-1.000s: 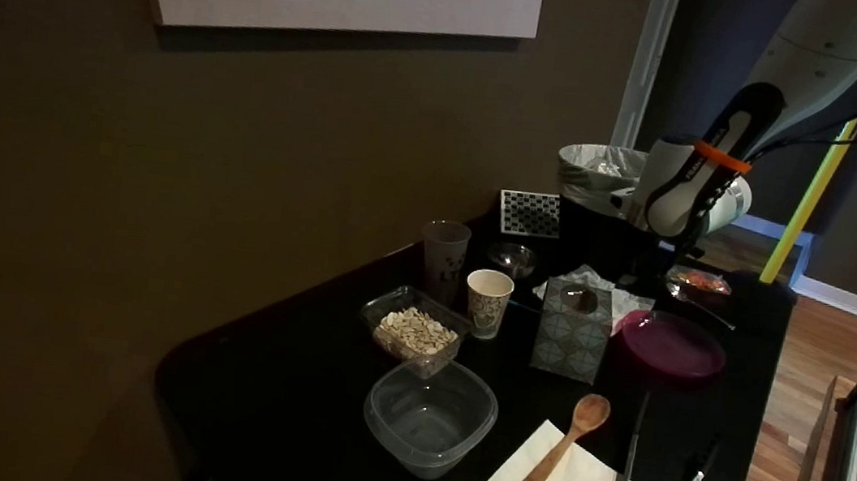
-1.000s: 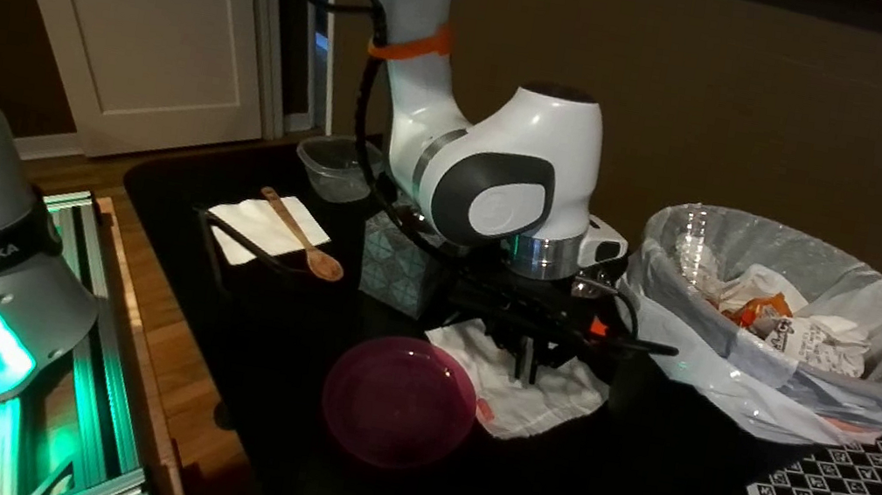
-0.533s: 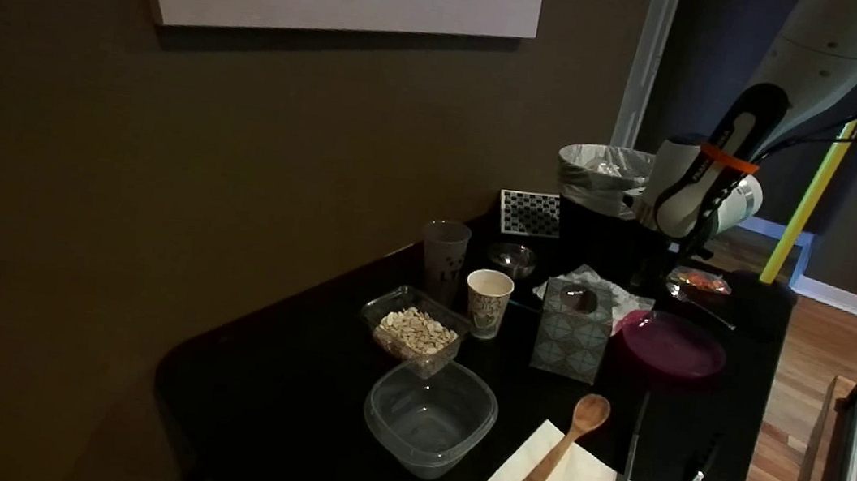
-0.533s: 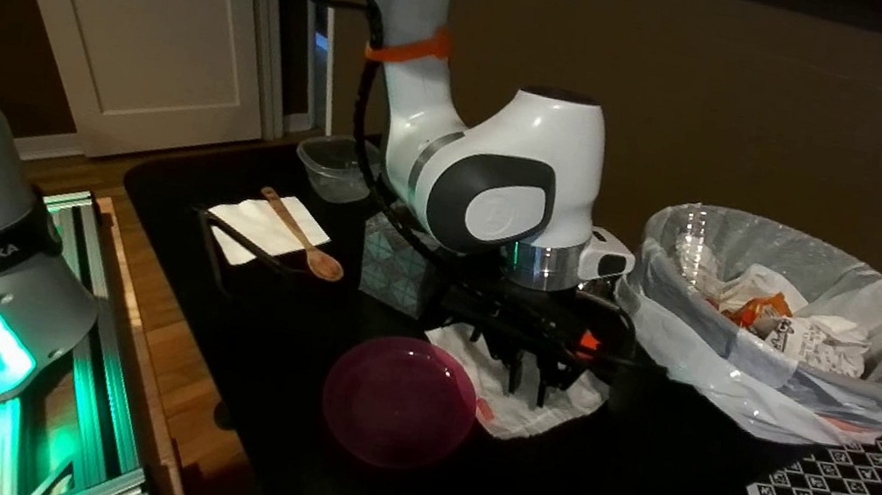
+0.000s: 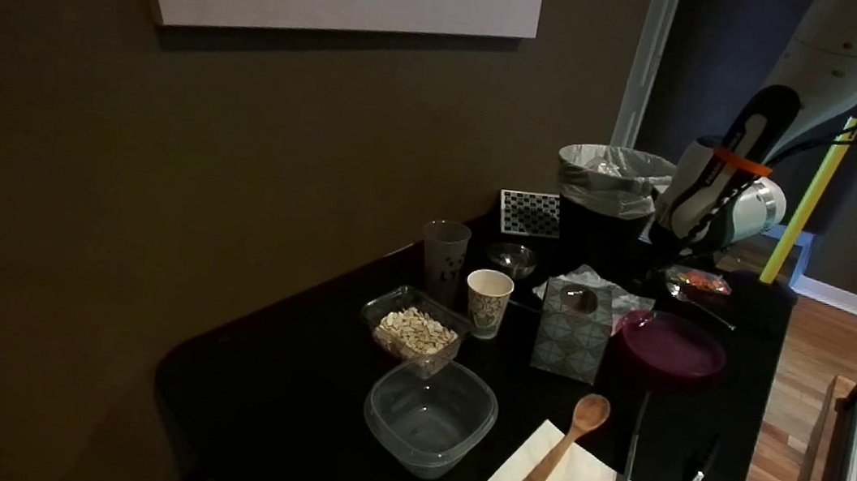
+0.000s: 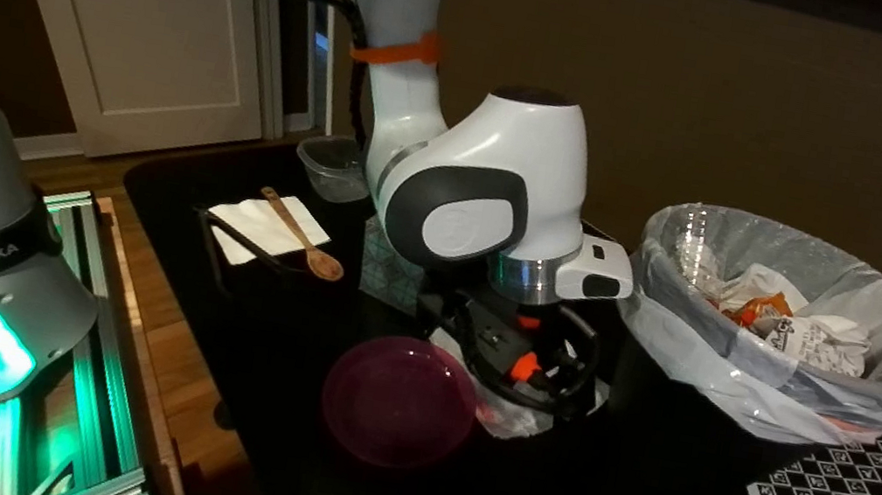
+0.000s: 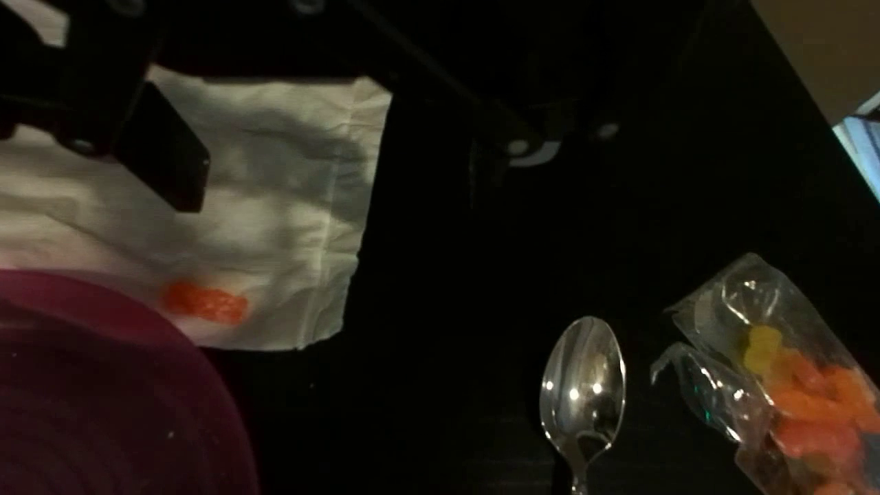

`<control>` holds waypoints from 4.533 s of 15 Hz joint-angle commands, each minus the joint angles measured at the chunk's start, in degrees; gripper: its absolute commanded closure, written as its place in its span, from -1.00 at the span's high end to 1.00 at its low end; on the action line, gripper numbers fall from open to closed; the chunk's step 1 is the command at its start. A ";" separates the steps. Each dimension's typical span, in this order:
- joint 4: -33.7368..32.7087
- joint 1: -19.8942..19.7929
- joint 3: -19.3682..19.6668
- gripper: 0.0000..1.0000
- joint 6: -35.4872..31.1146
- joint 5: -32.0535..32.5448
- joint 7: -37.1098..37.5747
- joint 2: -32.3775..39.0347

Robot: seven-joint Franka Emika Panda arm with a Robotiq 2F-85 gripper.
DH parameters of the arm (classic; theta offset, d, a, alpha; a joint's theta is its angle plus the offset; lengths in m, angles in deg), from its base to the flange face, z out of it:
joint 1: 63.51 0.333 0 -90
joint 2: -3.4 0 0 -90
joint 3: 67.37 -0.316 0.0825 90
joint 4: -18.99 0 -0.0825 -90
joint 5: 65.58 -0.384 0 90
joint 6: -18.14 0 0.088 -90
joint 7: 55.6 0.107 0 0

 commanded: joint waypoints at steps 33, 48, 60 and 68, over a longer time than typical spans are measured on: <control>-3.43 -24.99 -22.13 -0.37 -2.24 -12.61 13.77 7.90; -2.71 -24.29 -25.96 -1.00 -3.77 -12.30 13.94 4.69; -8.07 -23.87 -32.84 -1.00 -3.60 -11.46 12.70 8.08; -11.85 -24.14 -36.99 -1.00 -2.20 -10.32 10.55 13.50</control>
